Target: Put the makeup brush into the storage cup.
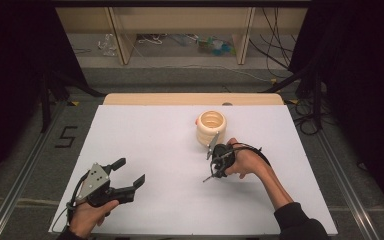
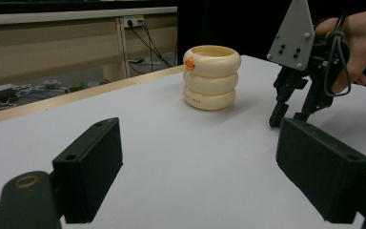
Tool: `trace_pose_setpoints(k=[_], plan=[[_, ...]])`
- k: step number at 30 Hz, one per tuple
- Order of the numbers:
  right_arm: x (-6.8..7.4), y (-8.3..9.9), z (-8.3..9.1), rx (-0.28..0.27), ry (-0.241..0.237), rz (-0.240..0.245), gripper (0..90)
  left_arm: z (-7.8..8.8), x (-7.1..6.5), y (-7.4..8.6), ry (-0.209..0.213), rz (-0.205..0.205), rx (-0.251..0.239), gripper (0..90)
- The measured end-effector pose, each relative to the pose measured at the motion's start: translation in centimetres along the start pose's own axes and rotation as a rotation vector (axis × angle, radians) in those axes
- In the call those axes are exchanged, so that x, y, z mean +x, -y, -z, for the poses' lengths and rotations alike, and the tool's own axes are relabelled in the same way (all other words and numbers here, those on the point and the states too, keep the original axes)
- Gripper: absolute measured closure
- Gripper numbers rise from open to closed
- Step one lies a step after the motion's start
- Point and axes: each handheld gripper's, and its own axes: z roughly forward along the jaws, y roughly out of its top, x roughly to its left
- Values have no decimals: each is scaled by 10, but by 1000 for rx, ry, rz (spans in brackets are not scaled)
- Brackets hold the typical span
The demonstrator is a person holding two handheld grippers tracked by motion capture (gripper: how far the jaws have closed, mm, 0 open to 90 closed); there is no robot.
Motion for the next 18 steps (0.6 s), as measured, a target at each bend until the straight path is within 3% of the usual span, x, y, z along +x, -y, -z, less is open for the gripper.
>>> trace_pose_setpoints(k=[18], plan=[[1, -1, 0, 25, -6, 27, 769, 2, 0, -1, -13, 4, -7, 158]])
